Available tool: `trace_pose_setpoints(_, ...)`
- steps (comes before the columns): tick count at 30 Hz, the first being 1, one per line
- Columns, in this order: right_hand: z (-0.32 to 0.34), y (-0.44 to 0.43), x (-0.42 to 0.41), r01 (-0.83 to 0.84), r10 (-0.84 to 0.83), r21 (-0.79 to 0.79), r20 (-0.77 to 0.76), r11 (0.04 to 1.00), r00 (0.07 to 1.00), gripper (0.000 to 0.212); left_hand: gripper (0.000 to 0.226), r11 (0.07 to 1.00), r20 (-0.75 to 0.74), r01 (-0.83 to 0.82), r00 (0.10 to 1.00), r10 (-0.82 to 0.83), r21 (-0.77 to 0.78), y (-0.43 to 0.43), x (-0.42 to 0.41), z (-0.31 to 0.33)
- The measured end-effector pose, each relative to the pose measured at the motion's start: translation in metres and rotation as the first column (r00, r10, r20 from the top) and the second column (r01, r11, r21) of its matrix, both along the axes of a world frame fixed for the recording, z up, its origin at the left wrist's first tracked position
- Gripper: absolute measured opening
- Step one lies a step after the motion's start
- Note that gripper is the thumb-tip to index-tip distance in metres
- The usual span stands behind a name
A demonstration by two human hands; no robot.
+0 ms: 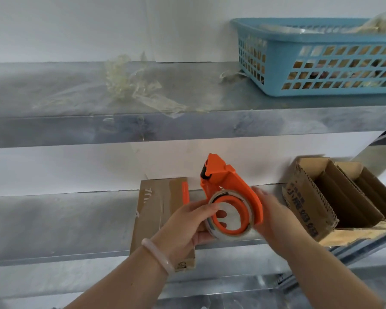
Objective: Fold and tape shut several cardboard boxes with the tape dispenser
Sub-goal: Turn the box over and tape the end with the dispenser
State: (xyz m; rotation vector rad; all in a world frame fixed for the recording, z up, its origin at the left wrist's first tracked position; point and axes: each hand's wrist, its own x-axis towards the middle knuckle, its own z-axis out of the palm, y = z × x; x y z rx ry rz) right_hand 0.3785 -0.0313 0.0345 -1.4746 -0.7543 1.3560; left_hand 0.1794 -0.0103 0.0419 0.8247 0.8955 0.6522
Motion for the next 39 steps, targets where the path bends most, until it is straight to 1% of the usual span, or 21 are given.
trace_pose_setpoints(1,0.003,0.0,-0.002,-0.101,0.094,-0.037,-0.157,0.994,0.983,0.036,0.032,1.0,0.014,0.023,1.0,-0.023,0.007,0.0,-0.002,-0.001)
trace_pose_setpoints(2,0.006,-0.004,-0.005,-0.203,0.188,-0.023,-0.288,0.979,0.939,0.038,0.034,0.999,0.033,0.043,0.999,-0.043,0.011,0.001,-0.004,-0.001)
trace_pose_setpoints(3,0.008,-0.008,-0.01,-0.275,0.259,0.015,-0.382,0.961,0.887,0.04,0.037,0.998,0.054,0.056,0.997,-0.057,0.007,0.003,-0.006,-0.002)
trace_pose_setpoints(4,0.01,-0.011,-0.015,-0.296,0.284,0.047,-0.449,0.954,0.847,0.043,0.04,0.998,0.078,0.066,0.995,-0.066,-0.004,0.004,-0.008,-0.003)
trace_pose_setpoints(7,0.009,-0.013,-0.024,-0.249,0.266,0.116,-0.62,0.961,0.738,0.047,0.04,0.994,0.154,0.091,0.985,-0.082,-0.054,0.007,-0.014,-0.006)
trace_pose_setpoints(9,0.007,-0.011,-0.026,-0.204,0.262,0.164,-0.645,0.965,0.718,0.035,0.038,0.992,0.205,0.109,0.974,-0.095,-0.06,0.008,-0.018,-0.007)
trace_pose_setpoints(10,0.007,-0.01,-0.026,-0.188,0.27,0.195,-0.634,0.963,0.725,0.041,0.038,0.994,0.206,0.098,0.975,-0.085,-0.053,0.009,-0.02,-0.007)
trace_pose_setpoints(12,0.007,-0.007,-0.021,-0.209,0.308,0.234,-0.562,0.949,0.767,0.079,0.042,0.999,0.163,0.033,0.986,-0.029,-0.017,0.014,-0.024,-0.005)
trace_pose_setpoints(13,0.008,-0.006,-0.019,-0.237,0.332,0.241,-0.522,0.941,0.785,0.09,0.046,1.0,0.151,-0.011,0.988,0.012,-0.005,0.017,-0.026,-0.003)
trace_pose_setpoints(15,0.009,-0.006,-0.014,-0.307,0.4,0.267,-0.447,0.913,0.8,0.097,0.056,0.994,0.149,-0.103,0.983,0.108,-0.043,0.027,-0.029,0.002)
trace_pose_setpoints(17,0.007,-0.006,-0.011,-0.388,0.475,0.289,-0.365,0.875,0.8,0.09,0.06,0.986,0.132,-0.145,0.979,0.154,-0.079,0.035,-0.032,0.008)
trace_pose_setpoints(20,0.007,-0.007,-0.008,-0.536,0.597,0.287,-0.2,0.794,0.777,0.073,0.065,0.987,0.087,-0.14,0.985,0.147,-0.079,0.04,-0.037,0.019)
trace_pose_setpoints(24,0.009,-0.007,-0.005,-0.625,0.659,0.257,-0.073,0.737,0.748,0.07,0.033,0.993,-0.075,-0.107,0.991,0.11,0.046,0.043,-0.046,0.025)
trace_pose_setpoints(27,0.009,-0.006,-0.003,-0.662,0.685,0.251,-0.009,0.706,0.728,0.07,0.027,0.988,-0.182,-0.078,0.978,0.103,0.137,0.045,-0.054,0.029)
trace_pose_setpoints(31,0.014,-0.004,-0.007,-0.723,0.726,0.238,0.092,0.649,0.682,0.063,0.014,0.964,-0.323,-0.076,0.933,0.159,0.257,0.044,-0.059,0.036)
trace_pose_setpoints(34,0.017,-0.007,-0.013,-0.725,0.698,0.244,0.203,0.643,0.687,0.063,0.012,0.931,-0.363,-0.091,0.904,0.226,0.354,0.041,-0.06,0.041)
trace_pose_setpoints(35,0.014,-0.009,-0.014,-0.72,0.656,0.246,0.3,0.649,0.693,0.063,0.012,0.912,-0.376,-0.088,0.892,0.251,0.4,0.04,-0.06,0.042)
trace_pose_setpoints(36,0.01,-0.011,-0.014,-0.718,0.584,0.229,0.447,0.658,0.678,0.061,0.013,0.89,-0.388,-0.081,0.88,0.275,0.448,0.038,-0.061,0.042)
trace_pose_setpoints(37,0.003,-0.012,-0.013,-0.72,0.486,0.189,0.622,0.668,0.614,0.062,0.014,0.869,-0.39,-0.077,0.872,0.297,0.49,0.037,-0.061,0.042)
trace_pose_setpoints(38,-0.004,-0.014,-0.012,-0.725,0.379,0.155,0.768,0.671,0.516,0.064,0.013,0.848,-0.378,-0.077,0.871,0.313,0.524,0.035,-0.061,0.042)
trace_pose_setpoints(39,-0.012,-0.014,-0.012,-0.733,0.275,0.159,0.858,0.662,0.434,0.065,0.012,0.828,-0.351,-0.082,0.879,0.322,0.554,0.032,-0.061,0.041)
